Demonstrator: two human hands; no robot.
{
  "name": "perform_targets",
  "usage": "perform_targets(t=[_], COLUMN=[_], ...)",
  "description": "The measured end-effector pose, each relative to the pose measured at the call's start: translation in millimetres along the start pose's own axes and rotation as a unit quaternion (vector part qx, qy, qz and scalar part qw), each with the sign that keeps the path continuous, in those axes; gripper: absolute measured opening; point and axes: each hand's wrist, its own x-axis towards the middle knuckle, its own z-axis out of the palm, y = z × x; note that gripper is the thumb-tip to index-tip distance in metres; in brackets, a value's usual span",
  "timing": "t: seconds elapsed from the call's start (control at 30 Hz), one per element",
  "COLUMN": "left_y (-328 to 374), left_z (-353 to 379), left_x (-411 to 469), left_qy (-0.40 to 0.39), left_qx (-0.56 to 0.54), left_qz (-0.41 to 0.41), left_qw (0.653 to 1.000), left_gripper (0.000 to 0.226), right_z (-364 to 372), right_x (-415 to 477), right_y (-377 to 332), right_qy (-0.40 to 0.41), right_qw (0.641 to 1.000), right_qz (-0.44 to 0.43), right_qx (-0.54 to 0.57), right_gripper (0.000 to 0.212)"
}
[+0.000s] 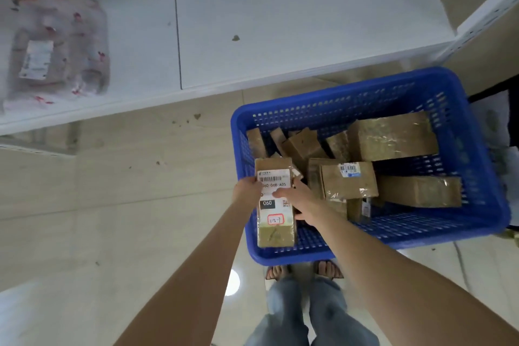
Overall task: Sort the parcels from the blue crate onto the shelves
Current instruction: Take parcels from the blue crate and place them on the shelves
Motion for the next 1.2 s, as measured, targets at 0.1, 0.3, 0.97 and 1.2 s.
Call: perform_targets(t=[0.1, 0.3, 0.97, 1.2], left_y=[21, 96, 324, 346], left_z=[0, -24, -171, -202], left_x=[-14, -78, -393, -442], left_qy=[-0.015, -0.042, -0.074, -0.063], left_qx=[-0.058, -0.089, -0.118, -0.148], left_qz=[0.022, 0.123, 0.278, 0.328], left_qw=[0.998, 0.987, 0.950, 0.931], left_gripper=[0.034, 0.037, 0.044, 0.034], right_z=[-13, -45, -121, -116], right_x=[-9, -78, -422, -490], right_y=[-11, -66, -252, -287], right_qy=[0.018, 0.064, 0.053, 0.079], right_qw=[0.998, 0.984, 0.941, 0.918], right_qz=[-0.006, -0.094, -0.263, -0.343], right_qx=[0.053, 0.136, 0.204, 0.185], right_gripper=[0.029, 0.029, 0.038, 0.024])
